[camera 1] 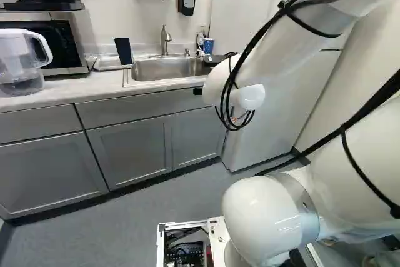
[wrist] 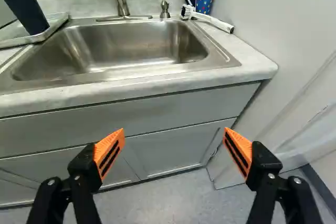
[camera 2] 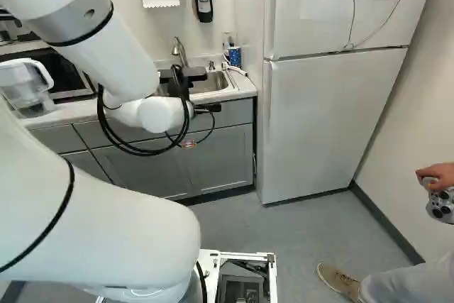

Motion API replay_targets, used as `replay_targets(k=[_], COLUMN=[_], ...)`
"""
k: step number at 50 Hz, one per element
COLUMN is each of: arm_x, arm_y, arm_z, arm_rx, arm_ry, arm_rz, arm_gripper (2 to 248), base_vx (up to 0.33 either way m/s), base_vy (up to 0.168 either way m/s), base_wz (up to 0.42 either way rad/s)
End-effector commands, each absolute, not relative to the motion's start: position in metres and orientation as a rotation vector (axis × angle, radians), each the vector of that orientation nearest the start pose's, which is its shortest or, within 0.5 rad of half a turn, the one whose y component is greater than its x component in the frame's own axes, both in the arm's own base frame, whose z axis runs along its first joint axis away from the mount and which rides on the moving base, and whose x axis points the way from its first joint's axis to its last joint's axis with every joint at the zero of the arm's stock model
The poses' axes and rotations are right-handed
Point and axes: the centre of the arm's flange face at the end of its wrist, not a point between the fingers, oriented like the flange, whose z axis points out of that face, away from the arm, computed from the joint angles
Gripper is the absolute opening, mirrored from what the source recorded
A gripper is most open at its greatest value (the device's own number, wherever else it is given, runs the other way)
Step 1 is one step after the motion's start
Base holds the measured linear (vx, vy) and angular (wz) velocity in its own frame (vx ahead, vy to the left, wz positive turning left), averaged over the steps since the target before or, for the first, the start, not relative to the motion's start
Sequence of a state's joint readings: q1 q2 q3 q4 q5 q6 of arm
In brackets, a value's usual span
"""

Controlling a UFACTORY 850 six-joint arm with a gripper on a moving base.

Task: Rinse the cup and place it in the tray

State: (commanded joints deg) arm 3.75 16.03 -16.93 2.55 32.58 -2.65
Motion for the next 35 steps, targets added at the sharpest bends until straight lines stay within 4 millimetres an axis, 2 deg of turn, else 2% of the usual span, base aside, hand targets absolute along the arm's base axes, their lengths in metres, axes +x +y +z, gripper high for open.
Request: replay_targets(k=[17, 35], arm_x=[0.308, 0.289], arm_y=[0.01, 0.004], arm_z=[0.4, 0.381], arm_rx=[-2.605, -2.581], arm_ry=[-0.045, -0.021], arm_rz=[-1.749, -1.79], arm_gripper=[247, 247], base_vx=[0.0, 0.0], base_vy=[0.0, 0.0], base_wz=[0.0, 0.0])
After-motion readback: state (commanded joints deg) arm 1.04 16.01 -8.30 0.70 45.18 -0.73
